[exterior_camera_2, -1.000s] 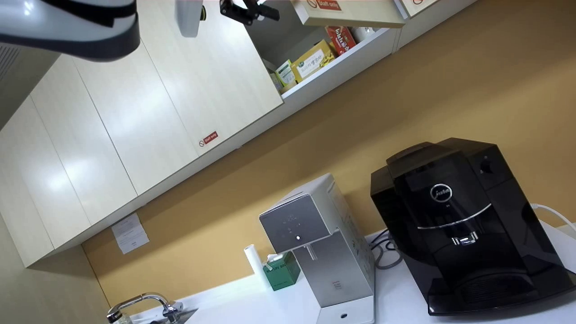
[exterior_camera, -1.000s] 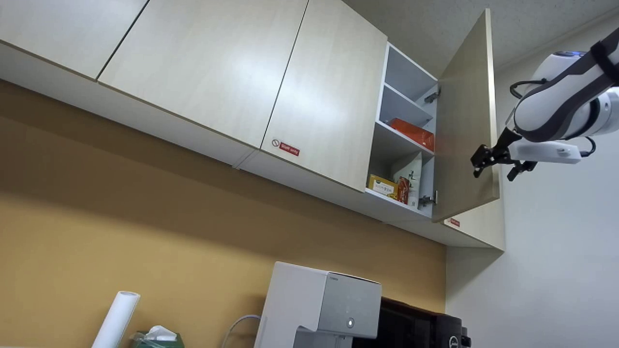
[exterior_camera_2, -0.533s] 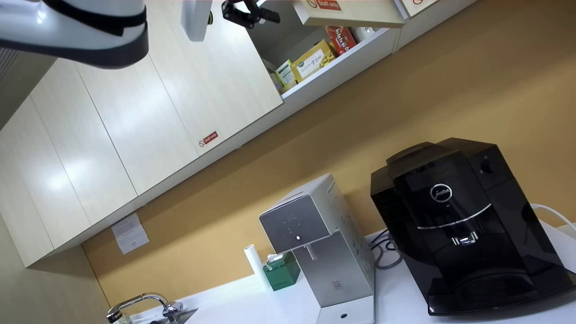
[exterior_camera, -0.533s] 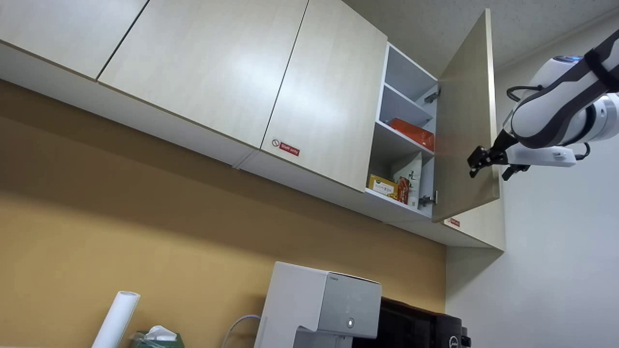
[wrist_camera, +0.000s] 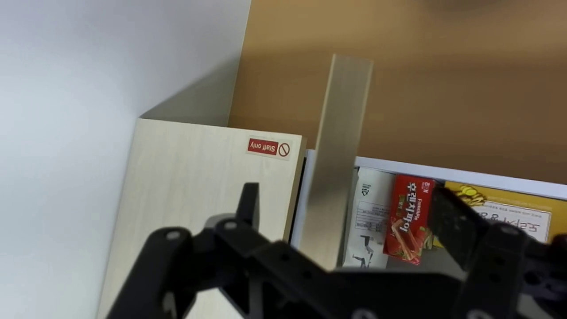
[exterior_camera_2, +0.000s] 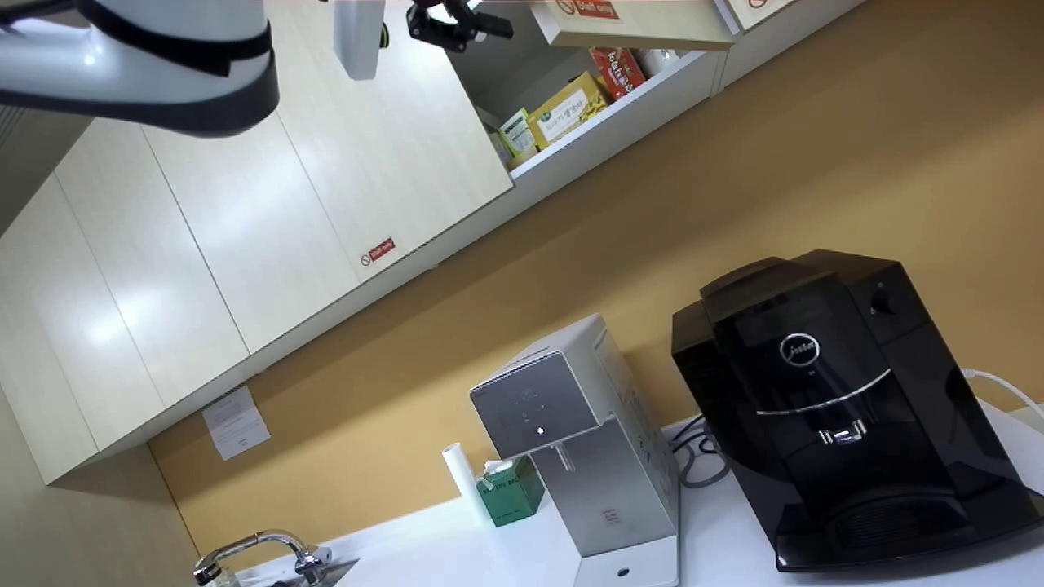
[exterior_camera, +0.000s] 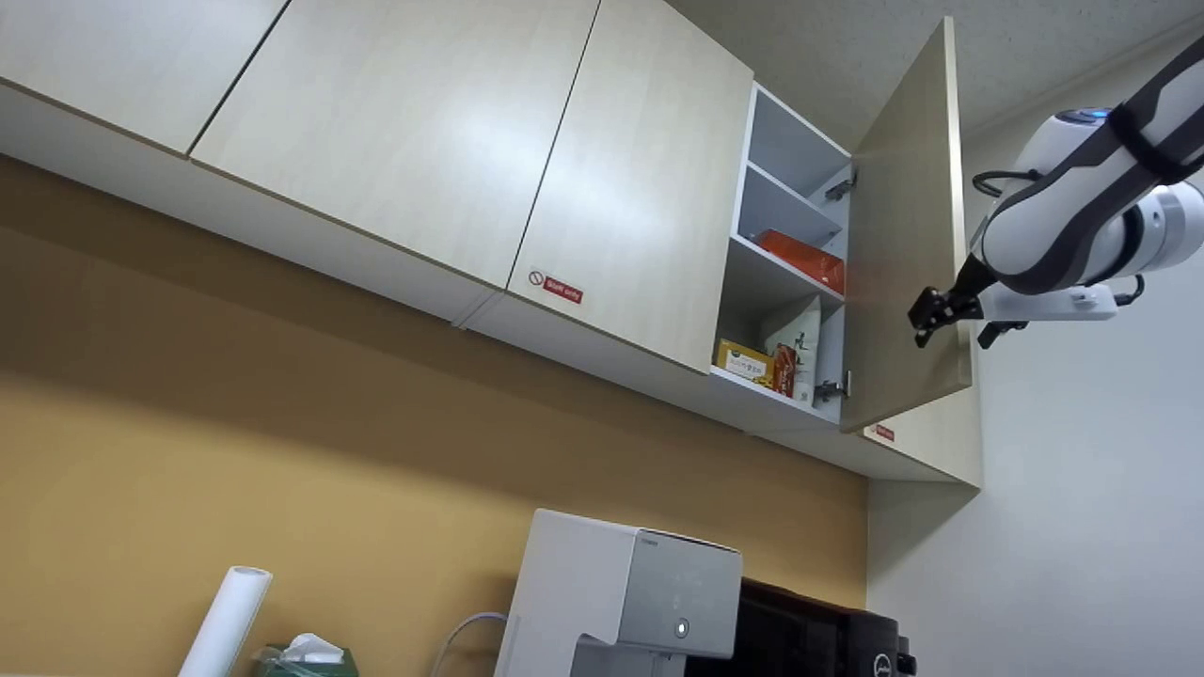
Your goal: Close the open cabinet door
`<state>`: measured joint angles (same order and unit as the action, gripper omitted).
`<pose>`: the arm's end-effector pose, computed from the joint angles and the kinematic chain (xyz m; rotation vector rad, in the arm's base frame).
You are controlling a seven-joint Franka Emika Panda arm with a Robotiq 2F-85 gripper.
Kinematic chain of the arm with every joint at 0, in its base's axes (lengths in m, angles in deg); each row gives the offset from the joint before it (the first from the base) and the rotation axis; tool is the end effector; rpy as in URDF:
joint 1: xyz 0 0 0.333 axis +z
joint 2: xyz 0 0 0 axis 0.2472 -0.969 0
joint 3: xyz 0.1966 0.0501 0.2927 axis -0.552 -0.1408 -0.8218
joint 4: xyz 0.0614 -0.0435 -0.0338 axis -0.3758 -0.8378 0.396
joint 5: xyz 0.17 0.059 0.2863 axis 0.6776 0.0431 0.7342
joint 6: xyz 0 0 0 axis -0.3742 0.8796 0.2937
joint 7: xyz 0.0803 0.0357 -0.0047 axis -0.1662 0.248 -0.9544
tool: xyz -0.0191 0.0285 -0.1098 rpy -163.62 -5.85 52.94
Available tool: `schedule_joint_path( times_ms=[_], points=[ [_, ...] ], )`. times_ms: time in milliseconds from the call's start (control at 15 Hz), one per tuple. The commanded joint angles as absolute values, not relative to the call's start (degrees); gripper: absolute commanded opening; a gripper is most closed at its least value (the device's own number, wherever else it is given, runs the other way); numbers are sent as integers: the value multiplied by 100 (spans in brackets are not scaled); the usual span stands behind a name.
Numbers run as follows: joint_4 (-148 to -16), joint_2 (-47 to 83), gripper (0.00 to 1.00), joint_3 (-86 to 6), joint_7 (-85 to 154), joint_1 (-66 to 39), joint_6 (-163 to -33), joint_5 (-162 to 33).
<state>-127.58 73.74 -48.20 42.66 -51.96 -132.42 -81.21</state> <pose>0.2823 -0.1449 0.7297 2.1556 -0.5380 1.4296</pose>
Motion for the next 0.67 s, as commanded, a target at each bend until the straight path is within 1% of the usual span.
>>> schedule_joint_path(
  times_ms=[0,67,133,267,467,600],
  points=[
    [-12744,7427,66,-5308,4538,-5790,-13377,-8115],
    [-12748,7442,60,-5427,4587,-5933,-13394,-8096],
    [-12746,7454,51,-5538,4641,-6068,-13400,-8068],
    [-12736,7448,38,-5718,4723,-6292,-13429,-7983],
    [-12731,7414,17,-5892,4765,-6501,-13477,-7814],
    [-12740,7415,5,-5980,4838,-6523,-13468,-7647]
  ],
)
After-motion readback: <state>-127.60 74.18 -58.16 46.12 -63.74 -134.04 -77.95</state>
